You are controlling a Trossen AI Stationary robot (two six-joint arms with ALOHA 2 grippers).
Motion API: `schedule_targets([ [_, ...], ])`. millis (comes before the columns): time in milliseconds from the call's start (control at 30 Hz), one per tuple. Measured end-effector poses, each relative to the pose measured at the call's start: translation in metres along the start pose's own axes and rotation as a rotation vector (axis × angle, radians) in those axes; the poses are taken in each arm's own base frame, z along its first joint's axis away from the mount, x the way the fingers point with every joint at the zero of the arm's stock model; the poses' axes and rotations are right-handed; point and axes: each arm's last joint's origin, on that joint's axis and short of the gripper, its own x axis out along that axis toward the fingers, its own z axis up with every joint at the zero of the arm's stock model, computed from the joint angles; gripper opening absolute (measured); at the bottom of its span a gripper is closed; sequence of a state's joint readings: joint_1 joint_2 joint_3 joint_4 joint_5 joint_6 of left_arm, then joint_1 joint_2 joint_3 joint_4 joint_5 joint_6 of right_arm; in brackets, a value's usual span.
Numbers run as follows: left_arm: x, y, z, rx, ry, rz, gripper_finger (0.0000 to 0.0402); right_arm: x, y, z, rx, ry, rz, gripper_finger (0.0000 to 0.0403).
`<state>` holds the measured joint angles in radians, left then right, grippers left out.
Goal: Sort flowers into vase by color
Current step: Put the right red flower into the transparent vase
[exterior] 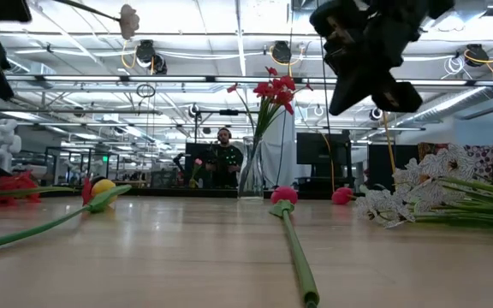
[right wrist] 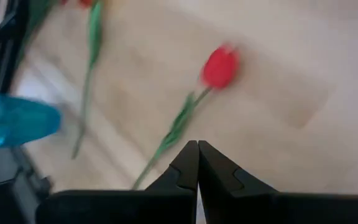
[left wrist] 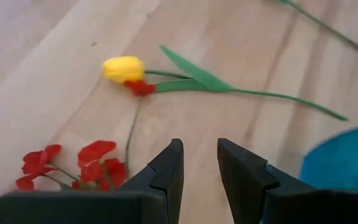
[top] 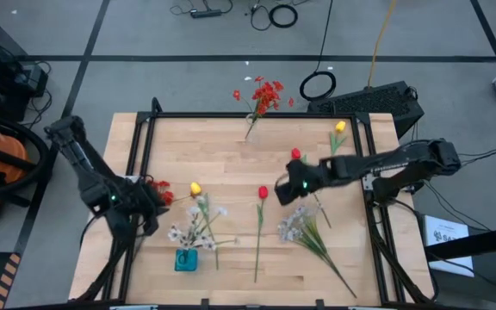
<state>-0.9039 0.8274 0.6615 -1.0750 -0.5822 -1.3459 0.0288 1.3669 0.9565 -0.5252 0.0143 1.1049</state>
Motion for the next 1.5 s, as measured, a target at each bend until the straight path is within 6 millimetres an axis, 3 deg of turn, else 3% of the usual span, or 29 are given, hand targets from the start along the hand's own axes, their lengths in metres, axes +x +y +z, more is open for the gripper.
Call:
schedule_targets([
  [233, 0.021, 0.015, 0.012, -0.068, -0.068, -0.012, 0.0105, -0.024, -0.042, 0.043, -0.041, -0.034, -0.117, 0.0000],
  [533, 0.053, 0.028, 0.036, -0.085, -0.097, -0.031, 0.0105, -0.042, -0.092, 0.059, 0.051, 0.002, -0.438, 0.0000],
  [767, 0.060, 0.042, 0.050, -0.110, -0.094, 0.001, 0.0105, -0.047, -0.116, 0.077, 0.146, -0.017, -0.492, 0.0000],
  [1033, 0.061, 0.046, 0.053, -0.134, -0.096, 0.013, 0.0105, -0.048, -0.131, 0.084, 0.155, -0.019, -0.504, 0.0000],
  [1233, 0.061, 0.046, 0.053, -0.133, -0.094, 0.014, 0.0105, -0.028, -0.140, 0.070, 0.142, 0.043, -0.425, 0.0007],
  [1500, 0.061, 0.046, 0.053, -0.134, -0.093, 0.014, 0.0105, -0.009, -0.130, 0.057, 0.094, 0.024, -0.336, 0.0093],
])
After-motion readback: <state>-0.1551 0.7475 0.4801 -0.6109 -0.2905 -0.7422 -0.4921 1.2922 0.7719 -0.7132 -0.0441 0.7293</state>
